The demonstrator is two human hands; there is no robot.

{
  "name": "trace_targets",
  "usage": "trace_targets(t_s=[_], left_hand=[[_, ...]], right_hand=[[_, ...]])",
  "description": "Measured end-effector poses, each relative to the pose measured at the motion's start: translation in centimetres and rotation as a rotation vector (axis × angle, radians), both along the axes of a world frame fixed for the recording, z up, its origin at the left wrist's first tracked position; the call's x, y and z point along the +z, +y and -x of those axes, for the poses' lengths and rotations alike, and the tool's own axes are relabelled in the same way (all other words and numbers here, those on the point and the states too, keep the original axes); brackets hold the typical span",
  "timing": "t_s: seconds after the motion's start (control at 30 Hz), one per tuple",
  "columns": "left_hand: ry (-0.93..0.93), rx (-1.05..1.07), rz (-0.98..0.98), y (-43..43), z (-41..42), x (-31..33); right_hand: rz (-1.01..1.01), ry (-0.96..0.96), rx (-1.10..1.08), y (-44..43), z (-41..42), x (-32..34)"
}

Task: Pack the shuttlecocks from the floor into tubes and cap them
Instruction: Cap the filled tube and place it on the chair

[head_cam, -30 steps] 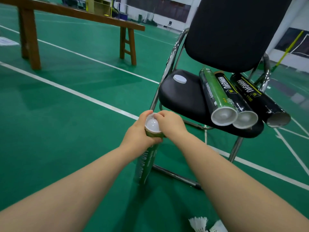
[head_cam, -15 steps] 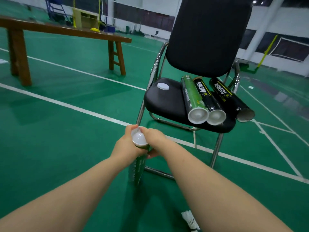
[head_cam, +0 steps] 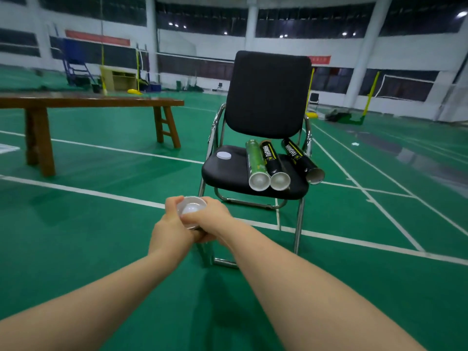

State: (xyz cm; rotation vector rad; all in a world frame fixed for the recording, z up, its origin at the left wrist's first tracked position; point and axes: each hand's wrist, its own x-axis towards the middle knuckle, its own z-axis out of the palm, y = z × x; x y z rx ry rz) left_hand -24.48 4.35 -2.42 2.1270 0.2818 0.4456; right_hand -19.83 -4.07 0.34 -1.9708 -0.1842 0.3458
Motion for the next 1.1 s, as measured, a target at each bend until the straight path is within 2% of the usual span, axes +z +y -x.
trace_targets(t_s=[0.33, 0.5, 0.7, 0.83, 1.1], left_hand=[[-0.286, -0.105, -0.182, -3.3, 5.7, 10.9], [-0.4, -0.202, -0.275, -6.1, 5.9, 15.5], [-0.328, -0.364, -0.486, -9.9, 0.7, 15.8], [-0.224, -0.476, -0.622, -12.0, -5.8, 12.8], [-0.051, -0.505, -0.597, -13.2, -17.3, 7.1]], right_hand=[[-0.291, -0.196, -0.017, -4.1, 5.8, 9.8], [-0.356, -0.45, -0.052, -7.5, 6.9, 13.4], [-0.159, -0.616, -0.115, -13.4, 3.0, 12.8], [0.05, -0.616, -0.185, -18.1, -2.5, 10.7], [0.269, -0.511, -0.208, -23.0, -13.3, 6.0]])
